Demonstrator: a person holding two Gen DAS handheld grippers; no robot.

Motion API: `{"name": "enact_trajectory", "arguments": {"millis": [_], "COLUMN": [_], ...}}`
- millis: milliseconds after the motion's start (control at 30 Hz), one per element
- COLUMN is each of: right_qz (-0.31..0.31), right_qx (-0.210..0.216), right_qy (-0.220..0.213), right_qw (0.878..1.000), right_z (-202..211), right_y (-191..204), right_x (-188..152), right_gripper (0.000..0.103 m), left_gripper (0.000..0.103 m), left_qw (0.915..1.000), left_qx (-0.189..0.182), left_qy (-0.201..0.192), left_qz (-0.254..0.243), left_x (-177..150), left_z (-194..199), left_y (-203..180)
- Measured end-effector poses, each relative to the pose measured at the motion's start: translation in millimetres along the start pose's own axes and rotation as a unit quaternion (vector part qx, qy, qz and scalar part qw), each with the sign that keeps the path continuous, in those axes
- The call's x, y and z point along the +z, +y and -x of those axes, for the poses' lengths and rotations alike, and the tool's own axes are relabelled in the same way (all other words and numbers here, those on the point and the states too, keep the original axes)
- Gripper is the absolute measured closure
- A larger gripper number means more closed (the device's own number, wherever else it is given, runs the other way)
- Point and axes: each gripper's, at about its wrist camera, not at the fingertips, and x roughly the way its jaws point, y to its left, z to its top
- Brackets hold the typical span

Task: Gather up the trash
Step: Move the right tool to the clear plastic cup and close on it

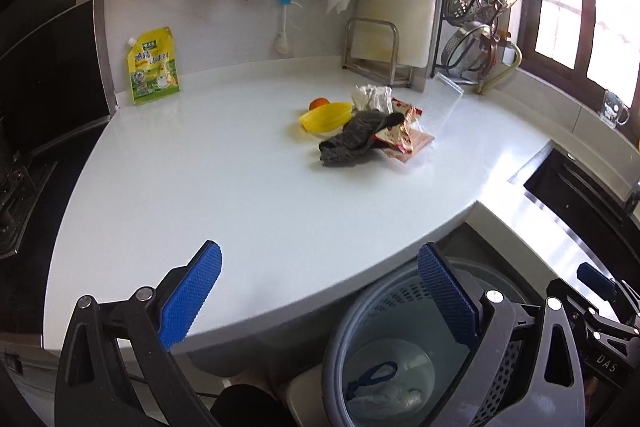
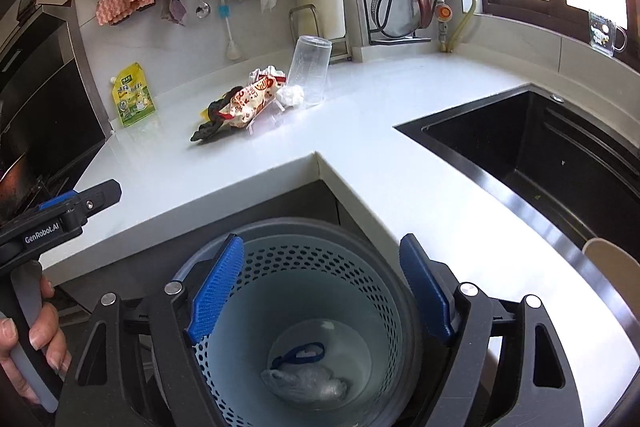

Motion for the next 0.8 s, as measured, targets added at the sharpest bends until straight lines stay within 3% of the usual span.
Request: {"name": "enact_trajectory", "arguments": {"millis": [433, 800], "right_qz": [-0.008, -0.006], "right_qx": [0.008, 0.01], "right_qy": [-0.001, 0.011], "right_qw": [1.0, 1.0], "right_z": [-69, -145], "right_y": [-5, 3], "right_x": [91, 150], "right_gripper": [0.025, 0.024], "left_gripper": [0.006, 0.006], "left_qw": [0.9991, 0.9991], "left_qx": [0.035, 0.038], "left_qy": [-0.022, 0.014], "left_qz": [-0.004, -0.011], "left_x": [80, 109], "left_z": [-71, -140], "left_y": [14, 16]}}
